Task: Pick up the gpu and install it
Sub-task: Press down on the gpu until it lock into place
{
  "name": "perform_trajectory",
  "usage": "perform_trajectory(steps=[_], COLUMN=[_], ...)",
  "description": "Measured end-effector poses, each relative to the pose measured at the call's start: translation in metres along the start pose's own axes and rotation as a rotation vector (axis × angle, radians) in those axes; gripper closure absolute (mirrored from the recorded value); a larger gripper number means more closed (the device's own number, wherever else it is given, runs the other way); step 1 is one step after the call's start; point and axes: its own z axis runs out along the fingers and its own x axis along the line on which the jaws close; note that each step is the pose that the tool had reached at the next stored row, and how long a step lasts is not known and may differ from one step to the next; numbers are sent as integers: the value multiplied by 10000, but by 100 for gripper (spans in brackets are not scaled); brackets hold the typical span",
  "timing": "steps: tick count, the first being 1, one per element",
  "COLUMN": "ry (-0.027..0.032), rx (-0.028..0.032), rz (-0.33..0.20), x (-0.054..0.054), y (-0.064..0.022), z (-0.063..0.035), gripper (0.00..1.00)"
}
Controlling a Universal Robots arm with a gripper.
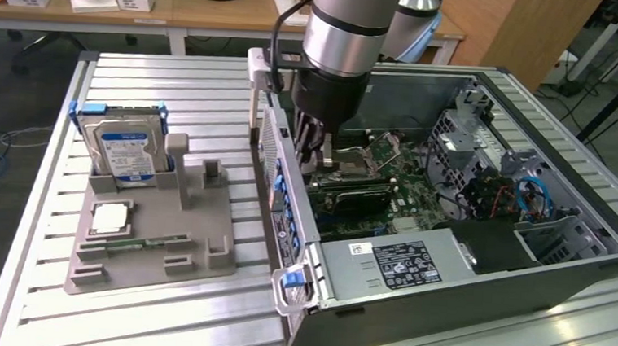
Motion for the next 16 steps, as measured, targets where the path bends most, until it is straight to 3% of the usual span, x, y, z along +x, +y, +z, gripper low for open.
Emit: perform_trajectory(steps=[5, 9, 15, 16], ry=[-6, -84, -97, -123], rx=[-17, -22, -13, -13], rz=[5, -7, -40, -61], x=[-2, -8, -16, -18], y=[-42, -166, -325, -351], z=[-4, -13, -1, -3], gripper=[89, 89, 89, 89])
